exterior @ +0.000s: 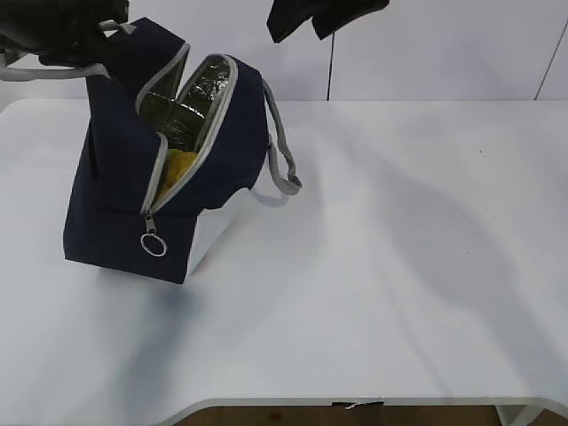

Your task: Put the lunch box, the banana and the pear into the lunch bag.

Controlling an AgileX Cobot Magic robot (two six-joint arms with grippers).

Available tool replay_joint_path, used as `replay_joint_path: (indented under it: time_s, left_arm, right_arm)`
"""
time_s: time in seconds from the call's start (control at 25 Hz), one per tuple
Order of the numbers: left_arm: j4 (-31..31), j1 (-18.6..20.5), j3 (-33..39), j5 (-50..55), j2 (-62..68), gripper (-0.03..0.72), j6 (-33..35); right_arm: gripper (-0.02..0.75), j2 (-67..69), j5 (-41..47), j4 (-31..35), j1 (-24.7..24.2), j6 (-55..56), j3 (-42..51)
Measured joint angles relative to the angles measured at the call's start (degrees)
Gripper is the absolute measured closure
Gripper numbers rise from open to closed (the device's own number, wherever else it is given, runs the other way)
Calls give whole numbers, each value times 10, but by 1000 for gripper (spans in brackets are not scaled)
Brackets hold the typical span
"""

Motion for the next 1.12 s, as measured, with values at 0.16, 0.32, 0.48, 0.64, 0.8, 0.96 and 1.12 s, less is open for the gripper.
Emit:
replay_joint_path:
  time_s: [0.16, 0.32, 0.48, 0.64, 0.8, 0.96, 1.12]
  left_arm:
    - [37, 0, 0, 11, 0, 692, 5]
    - [72, 0, 0, 19, 0, 692, 7]
    - [79, 0, 0, 24, 0, 692, 7]
    - [81, 0, 0, 24, 0, 692, 7]
    - [73, 0, 0, 24, 0, 692, 7]
    - [52, 0, 0, 24, 0, 692, 7]
    - [18, 0, 0, 27, 0, 692, 7]
  right_arm:
    - [237, 13, 5, 44, 0, 2, 12]
    - [237, 37, 5, 96, 0, 2, 13]
    - [237, 58, -9, 149, 0, -4, 13]
    - [241, 82, -22, 165, 0, -4, 13]
    - [278, 109, -29, 188, 0, -14, 13]
    - [442, 127, -38, 215, 0, -49, 13]
    - [692, 128, -39, 218, 0, -72, 12]
